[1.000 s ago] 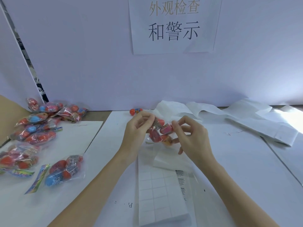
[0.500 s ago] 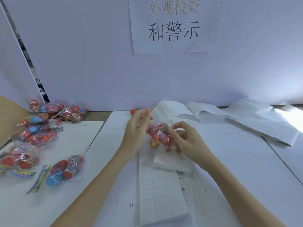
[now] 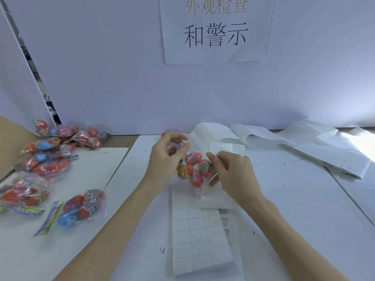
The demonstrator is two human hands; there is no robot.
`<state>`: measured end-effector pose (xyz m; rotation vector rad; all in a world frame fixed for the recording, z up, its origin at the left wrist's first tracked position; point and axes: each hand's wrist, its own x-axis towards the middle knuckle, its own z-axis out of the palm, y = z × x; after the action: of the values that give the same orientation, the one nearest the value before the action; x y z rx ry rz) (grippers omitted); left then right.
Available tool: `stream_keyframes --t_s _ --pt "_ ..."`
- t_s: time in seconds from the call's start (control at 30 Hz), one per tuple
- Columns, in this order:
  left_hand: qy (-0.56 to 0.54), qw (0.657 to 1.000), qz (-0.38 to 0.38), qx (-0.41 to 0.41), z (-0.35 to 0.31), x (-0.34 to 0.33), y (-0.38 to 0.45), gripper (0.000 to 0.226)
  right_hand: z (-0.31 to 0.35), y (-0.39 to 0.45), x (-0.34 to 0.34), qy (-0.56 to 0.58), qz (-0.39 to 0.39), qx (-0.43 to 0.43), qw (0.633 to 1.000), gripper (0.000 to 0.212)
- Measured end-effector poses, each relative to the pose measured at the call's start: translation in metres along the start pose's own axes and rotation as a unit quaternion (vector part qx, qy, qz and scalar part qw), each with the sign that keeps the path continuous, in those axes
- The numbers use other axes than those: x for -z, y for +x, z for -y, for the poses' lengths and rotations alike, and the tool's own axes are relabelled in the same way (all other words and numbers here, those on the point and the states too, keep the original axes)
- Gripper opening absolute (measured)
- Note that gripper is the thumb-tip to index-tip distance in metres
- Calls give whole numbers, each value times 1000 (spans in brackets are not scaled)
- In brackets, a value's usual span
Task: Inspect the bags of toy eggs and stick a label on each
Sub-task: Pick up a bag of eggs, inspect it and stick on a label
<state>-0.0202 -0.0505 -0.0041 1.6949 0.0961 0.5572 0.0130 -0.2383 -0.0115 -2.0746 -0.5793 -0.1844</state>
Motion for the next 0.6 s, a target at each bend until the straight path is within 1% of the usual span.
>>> stream_keyframes --t_s 0.07,0.13,0.2,0.3,0.33,0.4,0.47,0.53,0.6 --pt "77 995 3 -63 0 -3 -3 14 0 0 -3 17 -6 -11 1000 52" --pt "108 989 11 -98 1 -3 -4 17 1 -1 -2 68 8 -39 997 52" --pt "97 991 14 -90 1 0 -4 18 2 -2 1 131 36 -64 989 47" --pt "16 999 23 -40 -3 4 -3 14 4 -3 2 192 90 -70 975 31" --pt "3 999 28 -35 -4 5 -2 12 5 -3 2 209 117 -72 968 28" --pt "15 998 35 -48 -4 7 0 10 6 -2 3 226 168 -71 957 31" --pt "40 997 6 -64 -4 12 4 7 8 -4 4 220 195 -72 953 31" --pt "56 995 -55 -68 -3 20 10 5 8 -5 3 203 202 -71 955 29" --pt "34 992 -118 -42 0 32 15 12 8 -6 2 193 199 -70 958 27"
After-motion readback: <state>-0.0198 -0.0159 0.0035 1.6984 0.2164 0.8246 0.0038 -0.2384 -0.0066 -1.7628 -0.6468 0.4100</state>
